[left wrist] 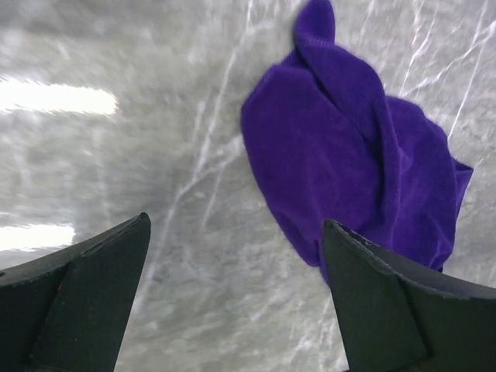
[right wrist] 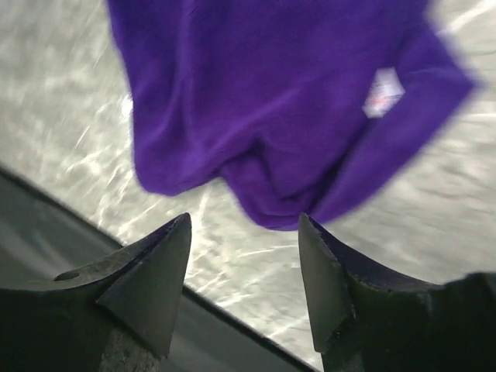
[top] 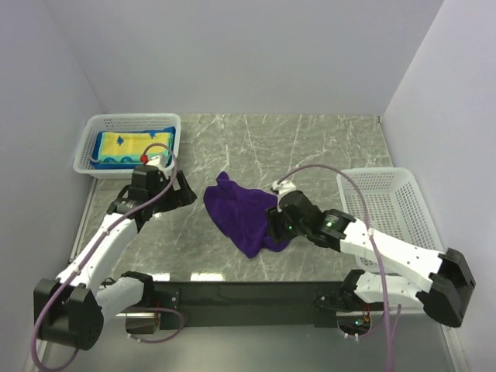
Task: Fold and stack the towels
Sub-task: Move the towel to the center of the board, then flatten out the crumpled towel
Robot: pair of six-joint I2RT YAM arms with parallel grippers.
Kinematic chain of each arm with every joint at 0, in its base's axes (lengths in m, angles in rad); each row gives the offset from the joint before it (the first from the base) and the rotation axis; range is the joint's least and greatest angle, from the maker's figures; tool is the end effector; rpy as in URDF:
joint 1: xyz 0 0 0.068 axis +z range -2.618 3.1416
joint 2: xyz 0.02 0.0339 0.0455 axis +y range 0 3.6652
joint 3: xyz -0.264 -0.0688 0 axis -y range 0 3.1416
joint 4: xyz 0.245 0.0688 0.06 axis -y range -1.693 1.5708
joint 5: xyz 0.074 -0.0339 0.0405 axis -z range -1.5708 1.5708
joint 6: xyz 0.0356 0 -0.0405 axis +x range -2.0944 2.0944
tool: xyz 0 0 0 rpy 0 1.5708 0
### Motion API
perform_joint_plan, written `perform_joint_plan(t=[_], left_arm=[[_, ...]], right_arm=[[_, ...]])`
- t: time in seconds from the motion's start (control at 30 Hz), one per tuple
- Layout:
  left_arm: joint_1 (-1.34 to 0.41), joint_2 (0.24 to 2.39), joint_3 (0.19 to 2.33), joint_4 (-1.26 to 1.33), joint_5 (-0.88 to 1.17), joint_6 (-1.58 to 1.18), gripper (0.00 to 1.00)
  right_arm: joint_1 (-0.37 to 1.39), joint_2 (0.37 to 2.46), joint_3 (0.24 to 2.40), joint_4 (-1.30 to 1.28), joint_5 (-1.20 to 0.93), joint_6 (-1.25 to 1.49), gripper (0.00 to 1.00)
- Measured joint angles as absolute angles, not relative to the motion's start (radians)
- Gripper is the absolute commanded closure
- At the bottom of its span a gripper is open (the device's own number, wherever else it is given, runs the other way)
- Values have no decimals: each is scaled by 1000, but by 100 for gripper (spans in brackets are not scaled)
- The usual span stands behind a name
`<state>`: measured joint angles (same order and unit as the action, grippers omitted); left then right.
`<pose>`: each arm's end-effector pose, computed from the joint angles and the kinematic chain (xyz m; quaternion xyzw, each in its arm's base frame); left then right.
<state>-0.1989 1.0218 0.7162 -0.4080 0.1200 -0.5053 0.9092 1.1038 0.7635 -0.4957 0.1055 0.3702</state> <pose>0.2115 -0.0470 0.2506 -0.1139 0.9011 -0.1943 0.3706 0.1415 0.1756 0.2428 -0.2299 0.9034 0.1746 0.3171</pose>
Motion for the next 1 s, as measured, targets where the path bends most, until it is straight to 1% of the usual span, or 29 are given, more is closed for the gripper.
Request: perform_joint_plan(t=[0.13, 0.27, 0.43, 0.47, 0.57, 0.63, 0.73, 0.83, 0.87, 0.93, 0.97, 1.0], left_arm=[[-273, 1109, 717, -400, 104, -589, 6], [-345, 1214, 723, -374, 59, -672, 10], [-429, 1347, 730, -340, -28, -763, 16], [-446, 1369, 730, -334, -42, -779, 18], [-493, 1427, 733, -321, -87, -815, 25], [-514, 1465, 743, -317, -117, -831, 26], [-535, 1506, 778, -301, -150, -853, 29], [-554, 1549, 810, -292, -185, -866, 35], [-562, 1559, 819, -289, -195, -871, 40], [-575, 1579, 833, -286, -216, -879, 44], [-582, 1589, 840, -281, -225, -881, 49], [-587, 1597, 846, -281, -234, -883, 50]], right_arm=[[812, 1062, 765, -458, 148, 369, 38], [691, 1132, 769, -403, 150, 371, 39], [619, 1213, 762, -385, 156, 396, 39], [607, 1215, 754, -377, 155, 403, 39], [586, 1219, 721, -339, 149, 426, 39], [585, 1239, 710, -321, 146, 435, 39], [585, 1302, 710, -287, 145, 453, 42], [585, 1358, 710, -261, 146, 461, 46], [585, 1375, 710, -252, 148, 464, 47], [585, 1408, 712, -237, 150, 471, 48], [586, 1425, 714, -233, 152, 475, 49], [587, 1438, 715, -228, 155, 476, 49]])
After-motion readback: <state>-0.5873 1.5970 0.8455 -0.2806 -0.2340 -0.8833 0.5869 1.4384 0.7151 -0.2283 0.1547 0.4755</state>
